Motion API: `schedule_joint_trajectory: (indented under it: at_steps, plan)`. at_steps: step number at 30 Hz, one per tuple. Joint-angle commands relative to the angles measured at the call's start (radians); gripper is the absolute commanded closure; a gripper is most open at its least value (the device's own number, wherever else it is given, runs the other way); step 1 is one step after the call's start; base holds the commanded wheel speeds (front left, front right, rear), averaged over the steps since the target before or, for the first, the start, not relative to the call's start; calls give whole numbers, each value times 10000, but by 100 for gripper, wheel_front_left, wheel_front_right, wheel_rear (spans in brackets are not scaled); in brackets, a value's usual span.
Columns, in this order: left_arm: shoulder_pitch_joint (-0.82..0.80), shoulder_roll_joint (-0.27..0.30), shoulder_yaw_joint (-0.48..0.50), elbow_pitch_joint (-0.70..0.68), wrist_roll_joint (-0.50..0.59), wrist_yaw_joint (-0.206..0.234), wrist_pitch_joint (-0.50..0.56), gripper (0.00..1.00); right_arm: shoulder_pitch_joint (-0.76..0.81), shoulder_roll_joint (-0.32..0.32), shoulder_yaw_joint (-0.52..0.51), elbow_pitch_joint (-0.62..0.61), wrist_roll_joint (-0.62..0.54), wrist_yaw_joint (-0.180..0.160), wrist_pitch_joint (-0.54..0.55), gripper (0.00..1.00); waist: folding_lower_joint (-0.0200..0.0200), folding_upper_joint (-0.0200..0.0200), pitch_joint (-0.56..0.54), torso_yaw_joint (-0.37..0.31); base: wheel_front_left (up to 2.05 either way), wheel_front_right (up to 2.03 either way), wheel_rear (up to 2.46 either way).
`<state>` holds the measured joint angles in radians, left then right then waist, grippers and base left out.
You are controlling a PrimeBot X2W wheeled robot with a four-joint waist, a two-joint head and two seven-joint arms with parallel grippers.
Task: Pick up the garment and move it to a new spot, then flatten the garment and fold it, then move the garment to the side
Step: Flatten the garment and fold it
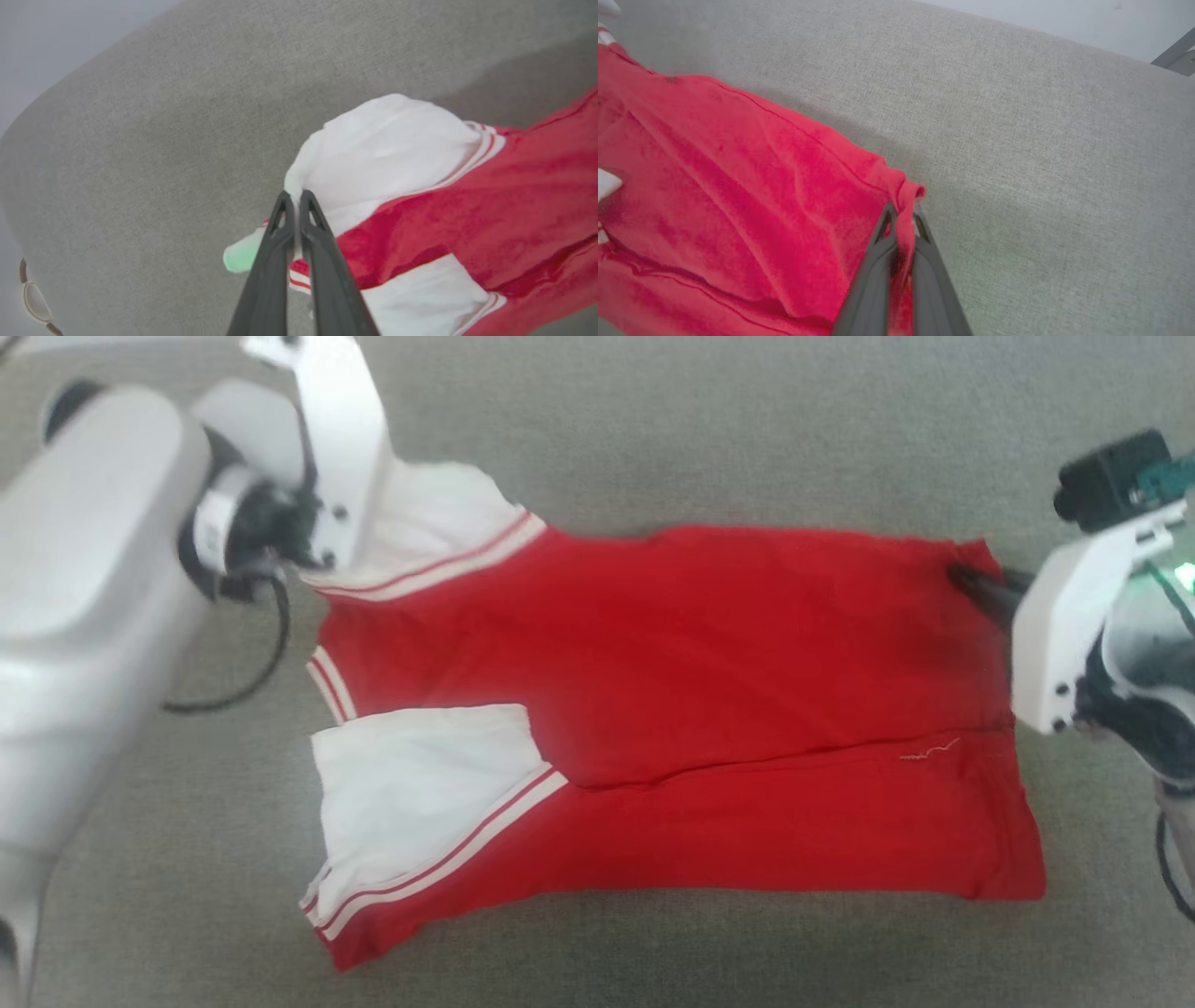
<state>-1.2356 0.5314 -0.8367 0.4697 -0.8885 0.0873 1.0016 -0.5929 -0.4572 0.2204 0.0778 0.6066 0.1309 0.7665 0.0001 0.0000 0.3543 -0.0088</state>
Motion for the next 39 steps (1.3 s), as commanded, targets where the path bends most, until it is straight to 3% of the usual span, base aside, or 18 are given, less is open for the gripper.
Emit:
schedule_joint_trajectory:
  at_steps: [1,7,17,21,26,27,28,29,31,32,33,39]
  plan:
    - [394,174,-38,-516,-159,220,170,100,306,-124,-95,-161,15,-5,106,100,-1,0,-151,138,0,0,0]
    - [1783,1042,-161,-3283,-308,1363,880,100,1440,-413,-546,-821,147,-5,336,100,-1,0,-290,255,0,0,0]
    - [3703,1859,-435,-5790,-735,2537,1321,100,2840,-283,-1043,-871,1,-5,676,100,-1,0,-332,262,0,0,0]
    - [4311,1866,-561,-5717,-859,2593,1125,100,3045,-58,-977,-553,-120,-5,757,100,-1,0,-344,220,0,0,0]
    - [4720,1682,-656,-5057,-1024,2270,725,100,2834,191,-928,-23,-272,-5,636,100,-1,0,-389,198,0,0,0]
    - [4802,1617,-638,-4880,-1083,2205,602,100,2786,250,-898,93,-316,-5,623,77,-1,0,-411,193,0,0,0]
    - [4871,1579,-634,-4719,-1103,2131,498,97,2738,291,-838,139,-347,-5,574,51,-1,0,-447,190,0,0,0]
    - [4877,1568,-609,-4604,-1073,2022,325,64,2689,324,-767,186,-352,-5,566,0,-1,0,-492,181,0,0,0]
    - [4982,1465,-517,-4387,-1111,1884,-11,50,2623,367,-717,279,-313,-5,600,0,-1,0,-618,174,0,0,0]
    - [5040,1424,-486,-4298,-1147,1852,-163,30,2599,374,-695,294,-292,-5,631,0,-1,0,-679,171,0,0,0]
    - [5086,1406,-456,-4223,-1150,1806,-296,4,2602,366,-668,299,-273,-5,679,0,-1,0,-754,172,0,0,0]
    - [5678,1500,-169,-4296,-1156,1626,-1430,0,2819,357,-988,231,-245,-5,726,0,-1,0,-1407,243,0,0,0]
